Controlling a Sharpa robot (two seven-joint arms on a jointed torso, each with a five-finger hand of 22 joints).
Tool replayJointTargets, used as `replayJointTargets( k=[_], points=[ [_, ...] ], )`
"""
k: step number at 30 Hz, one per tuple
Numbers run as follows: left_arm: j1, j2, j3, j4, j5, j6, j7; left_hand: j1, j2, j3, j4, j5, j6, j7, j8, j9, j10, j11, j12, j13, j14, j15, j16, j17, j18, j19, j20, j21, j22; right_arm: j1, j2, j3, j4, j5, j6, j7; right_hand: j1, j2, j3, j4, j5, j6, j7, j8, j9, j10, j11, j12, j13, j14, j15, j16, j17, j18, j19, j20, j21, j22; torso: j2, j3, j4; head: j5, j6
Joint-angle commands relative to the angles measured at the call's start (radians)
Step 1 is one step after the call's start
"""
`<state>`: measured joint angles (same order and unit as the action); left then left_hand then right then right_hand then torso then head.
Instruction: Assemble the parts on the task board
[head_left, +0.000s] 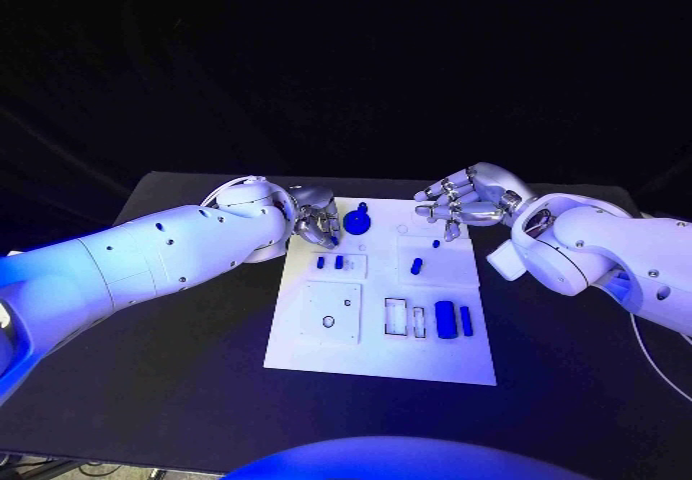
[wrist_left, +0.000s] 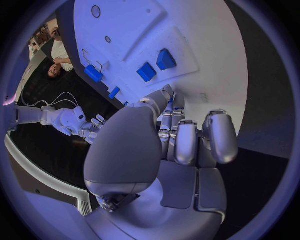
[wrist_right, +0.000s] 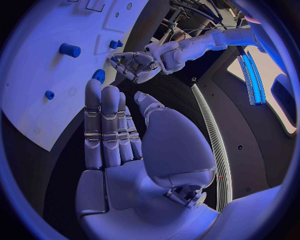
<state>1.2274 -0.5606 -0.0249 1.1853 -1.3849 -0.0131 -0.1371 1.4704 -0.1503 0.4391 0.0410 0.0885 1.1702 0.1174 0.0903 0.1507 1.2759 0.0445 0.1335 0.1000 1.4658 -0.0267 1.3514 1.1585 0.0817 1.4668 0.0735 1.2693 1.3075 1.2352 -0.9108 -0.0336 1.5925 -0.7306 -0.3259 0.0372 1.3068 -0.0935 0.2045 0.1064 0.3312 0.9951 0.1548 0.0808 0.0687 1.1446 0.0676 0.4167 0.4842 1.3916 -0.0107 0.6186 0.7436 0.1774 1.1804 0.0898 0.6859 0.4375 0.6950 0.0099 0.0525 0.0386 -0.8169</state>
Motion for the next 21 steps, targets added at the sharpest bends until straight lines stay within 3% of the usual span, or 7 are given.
replayJointTargets(
  k=[1, 9, 14, 21],
  points=[
    [-0.003, 0.001, -0.002, -0.004, -0.012, 0.019, -0.011, -0.008, -0.001, 0.005, 0.000, -0.006, 0.005, -0.001, 0.001, 0.000, 0.009, 0.001, -0.003, 0.001, 0.031, -0.006, 0.001, -0.001, -0.014, 0.012, -0.003, 0.005, 0.039, -0.001, 0.000, 0.000, 0.002, -0.004, 0.009, 0.010, -0.001, 0.005, 0.002, 0.000, 0.005, -0.005, 0.000, -0.002, 0.001, -0.005, -0.001, 0.007, -0.001, -0.004, 0.000, -0.004, 0.000, 0.006, 0.007, 0.002, -0.005, -0.001, 0.000, -0.0006, -0.0003, 0.001, -0.001],
    [-0.008, 0.006, -0.003, -0.008, -0.009, 0.015, -0.004, -0.018, -0.006, 0.006, -0.002, -0.007, -0.003, 0.001, -0.006, -0.003, 0.004, 0.003, -0.010, 0.001, 0.031, -0.005, 0.001, -0.004, -0.014, 0.012, -0.004, 0.007, 0.042, -0.001, 0.001, 0.000, 0.001, -0.004, 0.010, 0.010, 0.000, 0.005, 0.002, -0.001, 0.005, -0.005, 0.000, -0.002, 0.001, -0.005, -0.001, 0.007, -0.001, -0.003, -0.001, -0.004, 0.001, 0.006, 0.008, 0.001, -0.006, -0.002, 0.000, -0.0004, -0.0002, 0.000, -0.002],
    [-0.010, 0.010, -0.004, -0.014, 0.001, 0.013, -0.006, -0.053, -0.032, 0.001, 0.003, -0.007, -0.093, 0.020, -0.031, -0.031, -0.038, 0.023, -0.044, -0.007, 0.029, 0.011, 0.000, -0.011, -0.013, 0.007, 0.007, -0.004, 0.036, -0.001, 0.001, 0.000, 0.001, -0.004, 0.010, 0.010, 0.000, 0.005, 0.002, -0.001, 0.005, -0.005, 0.000, -0.002, 0.001, -0.005, -0.001, 0.007, -0.001, -0.003, -0.001, -0.004, 0.001, 0.006, 0.008, 0.001, -0.006, -0.002, 0.000, -0.0002, -0.0010, 0.000, -0.003],
    [-0.011, 0.012, -0.005, -0.020, 0.005, 0.012, -0.009, -0.060, -0.036, 0.002, 0.003, -0.007, -0.110, 0.026, -0.029, -0.040, -0.053, 0.030, -0.055, -0.011, 0.028, 0.016, -0.001, -0.016, -0.011, 0.003, 0.012, -0.014, 0.030, -0.001, 0.000, 0.000, 0.001, -0.004, 0.010, 0.010, 0.000, 0.005, 0.002, -0.001, 0.005, -0.005, 0.000, -0.002, 0.001, -0.006, -0.001, 0.007, -0.002, -0.004, 0.000, -0.006, 0.000, 0.006, 0.008, 0.001, -0.006, -0.002, 0.000, 0.0003, 0.0000, -0.001, -0.004]
  ],
)
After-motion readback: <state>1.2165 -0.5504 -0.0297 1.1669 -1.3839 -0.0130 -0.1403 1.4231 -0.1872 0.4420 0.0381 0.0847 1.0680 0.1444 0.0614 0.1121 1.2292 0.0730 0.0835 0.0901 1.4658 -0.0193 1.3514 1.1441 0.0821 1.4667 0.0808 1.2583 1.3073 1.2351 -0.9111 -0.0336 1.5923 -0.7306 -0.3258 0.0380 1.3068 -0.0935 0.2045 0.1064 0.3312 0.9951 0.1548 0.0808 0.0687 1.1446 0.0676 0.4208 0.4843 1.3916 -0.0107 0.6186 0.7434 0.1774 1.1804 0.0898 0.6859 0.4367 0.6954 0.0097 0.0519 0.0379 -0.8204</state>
